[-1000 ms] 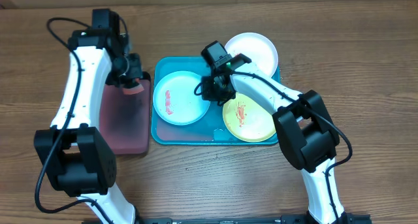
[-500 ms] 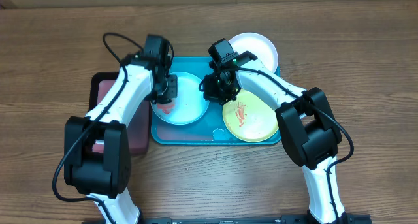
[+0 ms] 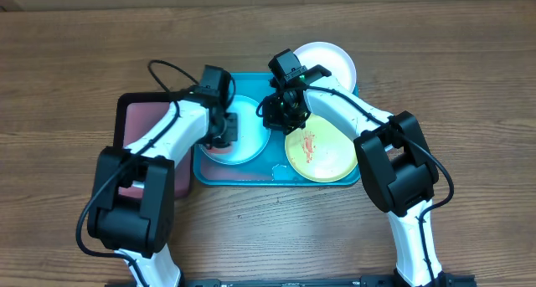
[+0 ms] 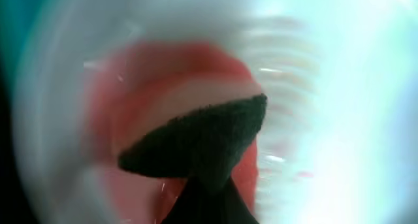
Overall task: Clean dirty plates on tray and stack at the side
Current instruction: 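Carry the sponge with the left gripper onto the light blue plate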
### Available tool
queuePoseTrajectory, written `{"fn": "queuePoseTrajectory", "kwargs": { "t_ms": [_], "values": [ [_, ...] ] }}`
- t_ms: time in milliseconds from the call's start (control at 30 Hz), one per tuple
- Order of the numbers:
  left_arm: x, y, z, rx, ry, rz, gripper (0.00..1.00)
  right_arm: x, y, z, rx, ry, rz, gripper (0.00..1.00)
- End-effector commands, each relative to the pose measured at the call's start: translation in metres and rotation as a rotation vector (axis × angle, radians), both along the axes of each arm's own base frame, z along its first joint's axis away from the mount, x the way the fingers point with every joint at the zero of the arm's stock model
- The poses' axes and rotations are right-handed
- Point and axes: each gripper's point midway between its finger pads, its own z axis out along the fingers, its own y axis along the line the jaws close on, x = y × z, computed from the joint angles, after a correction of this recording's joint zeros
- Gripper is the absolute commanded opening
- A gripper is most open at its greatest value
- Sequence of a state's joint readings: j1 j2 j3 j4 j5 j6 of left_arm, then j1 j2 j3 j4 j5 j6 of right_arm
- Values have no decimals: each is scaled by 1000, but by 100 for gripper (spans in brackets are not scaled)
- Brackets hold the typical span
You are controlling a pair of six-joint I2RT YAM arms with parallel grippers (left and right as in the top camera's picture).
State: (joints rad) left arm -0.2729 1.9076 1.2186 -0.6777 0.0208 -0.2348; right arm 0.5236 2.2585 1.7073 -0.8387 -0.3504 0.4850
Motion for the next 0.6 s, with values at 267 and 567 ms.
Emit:
{"fn": "queuePoseTrajectory", "kwargs": {
  "t_ms": [267, 567],
  "values": [
    [18, -36, 3, -108, -101, 31, 4, -5, 5, -3, 22, 30, -1, 4],
    [70, 34, 25, 178, -365, 254, 4, -5, 2, -5, 5, 30, -4, 4]
  ]
}}
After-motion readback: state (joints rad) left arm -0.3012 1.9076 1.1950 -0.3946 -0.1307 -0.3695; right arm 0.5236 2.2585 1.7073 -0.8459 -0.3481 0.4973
